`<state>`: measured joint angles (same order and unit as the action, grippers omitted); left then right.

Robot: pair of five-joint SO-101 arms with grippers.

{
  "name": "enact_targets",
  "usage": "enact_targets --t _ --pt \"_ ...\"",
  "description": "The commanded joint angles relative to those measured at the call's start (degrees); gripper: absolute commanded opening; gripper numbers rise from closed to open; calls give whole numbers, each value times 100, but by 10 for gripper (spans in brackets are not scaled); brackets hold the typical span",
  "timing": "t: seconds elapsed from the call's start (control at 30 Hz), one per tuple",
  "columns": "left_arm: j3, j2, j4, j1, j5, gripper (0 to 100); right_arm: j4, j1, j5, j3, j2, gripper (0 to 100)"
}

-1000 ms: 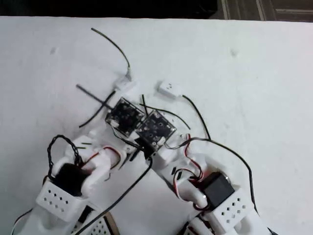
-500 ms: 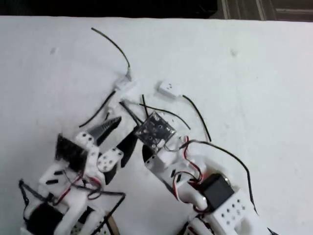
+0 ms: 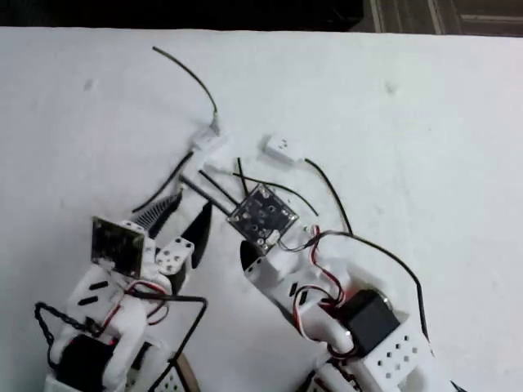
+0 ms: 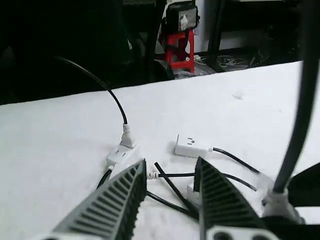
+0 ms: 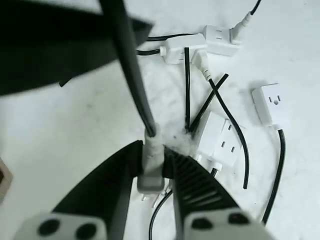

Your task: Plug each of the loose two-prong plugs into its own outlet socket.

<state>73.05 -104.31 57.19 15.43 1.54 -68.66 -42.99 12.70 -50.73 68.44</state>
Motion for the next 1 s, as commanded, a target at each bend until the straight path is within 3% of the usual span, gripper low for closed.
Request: enact_targets --t 0.0,0.13,0.3,0.6,0.77,0.97 --pt "229 -22 -176 -84 35 170 -101 -374 -158 457 -4 17" --pt "229 -22 -167 -48 35 169 48 -980 -229 475 -13 17" --pt "193 -22 -149 -4 35 169 286 -1077 -229 440 -189 17" --pt "-53 -22 624 1077 -651 169 716 -1033 -229 484 -1358 17" --pt "-70 -22 615 804 -659 169 699 -804 -229 475 -1182 17" --pt "-62 -22 273 -163 -598 169 690 127 -229 466 -901 17"
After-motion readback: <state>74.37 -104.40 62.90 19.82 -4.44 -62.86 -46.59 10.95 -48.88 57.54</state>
